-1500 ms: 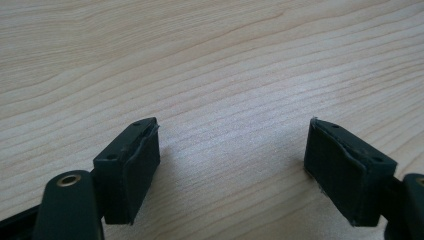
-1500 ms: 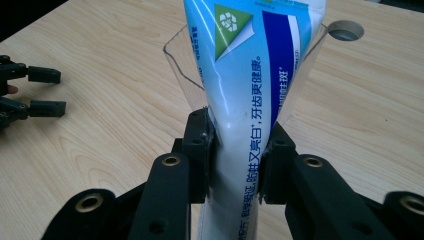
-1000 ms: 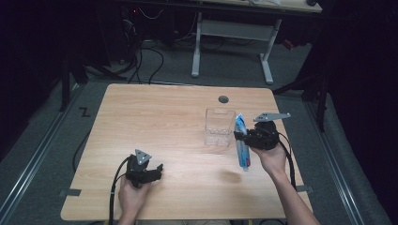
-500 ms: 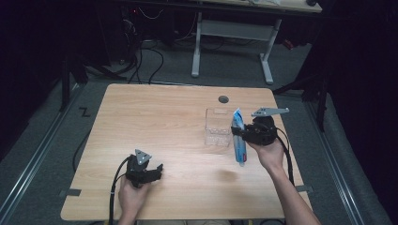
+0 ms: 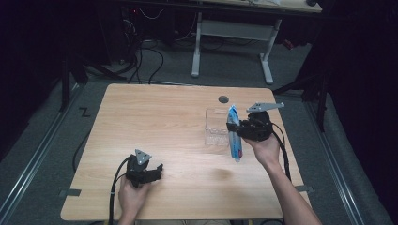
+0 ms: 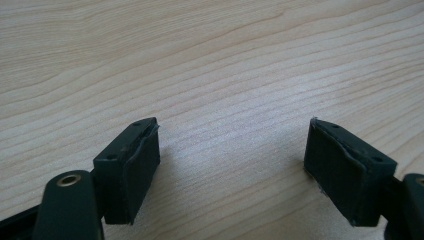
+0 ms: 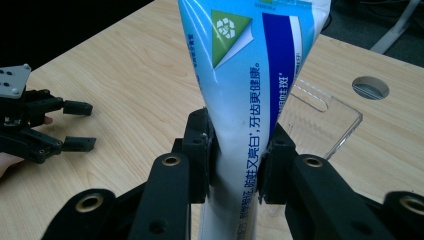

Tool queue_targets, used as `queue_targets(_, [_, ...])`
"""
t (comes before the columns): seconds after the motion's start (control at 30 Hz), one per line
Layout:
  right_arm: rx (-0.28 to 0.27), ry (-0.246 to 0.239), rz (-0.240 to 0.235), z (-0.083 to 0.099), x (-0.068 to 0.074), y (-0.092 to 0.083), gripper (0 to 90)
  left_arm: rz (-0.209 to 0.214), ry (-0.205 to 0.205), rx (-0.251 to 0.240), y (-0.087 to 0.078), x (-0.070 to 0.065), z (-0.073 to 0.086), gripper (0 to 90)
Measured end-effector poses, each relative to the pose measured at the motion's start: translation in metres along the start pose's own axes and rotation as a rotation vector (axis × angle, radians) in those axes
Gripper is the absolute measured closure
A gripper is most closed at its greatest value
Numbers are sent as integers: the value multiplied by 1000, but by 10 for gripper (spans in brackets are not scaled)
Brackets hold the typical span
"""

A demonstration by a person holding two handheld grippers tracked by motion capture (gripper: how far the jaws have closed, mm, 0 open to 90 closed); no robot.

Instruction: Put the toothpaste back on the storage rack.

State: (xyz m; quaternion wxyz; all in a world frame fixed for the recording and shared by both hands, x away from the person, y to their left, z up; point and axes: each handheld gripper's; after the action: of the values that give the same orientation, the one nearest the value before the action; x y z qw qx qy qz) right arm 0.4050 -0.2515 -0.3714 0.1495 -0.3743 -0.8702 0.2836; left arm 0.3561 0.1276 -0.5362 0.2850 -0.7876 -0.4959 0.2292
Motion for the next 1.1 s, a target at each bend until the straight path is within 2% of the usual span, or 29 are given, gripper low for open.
queue_targets(0.33, [-20,15,5,-9,-7,-1,711,0,-1,0,0,0,0,226])
queue_targets(0.83, [-32,15,15,-19,-9,1,711,1,-1,0,0,0,0,226])
queue_targets(1.1, [-47,17,20,-31,-12,1,712,2,-3,0,0,0,0,228])
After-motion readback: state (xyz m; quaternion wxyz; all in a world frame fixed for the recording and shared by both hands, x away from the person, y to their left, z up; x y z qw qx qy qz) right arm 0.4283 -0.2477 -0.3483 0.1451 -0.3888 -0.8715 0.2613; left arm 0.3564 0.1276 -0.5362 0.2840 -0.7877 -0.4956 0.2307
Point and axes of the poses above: each handheld gripper's, and its own axes: y roughly forward along the jaws, z roughly out of its underside, x roughly to its left, and after that the axes turned 5 degrees about -y, right-handed
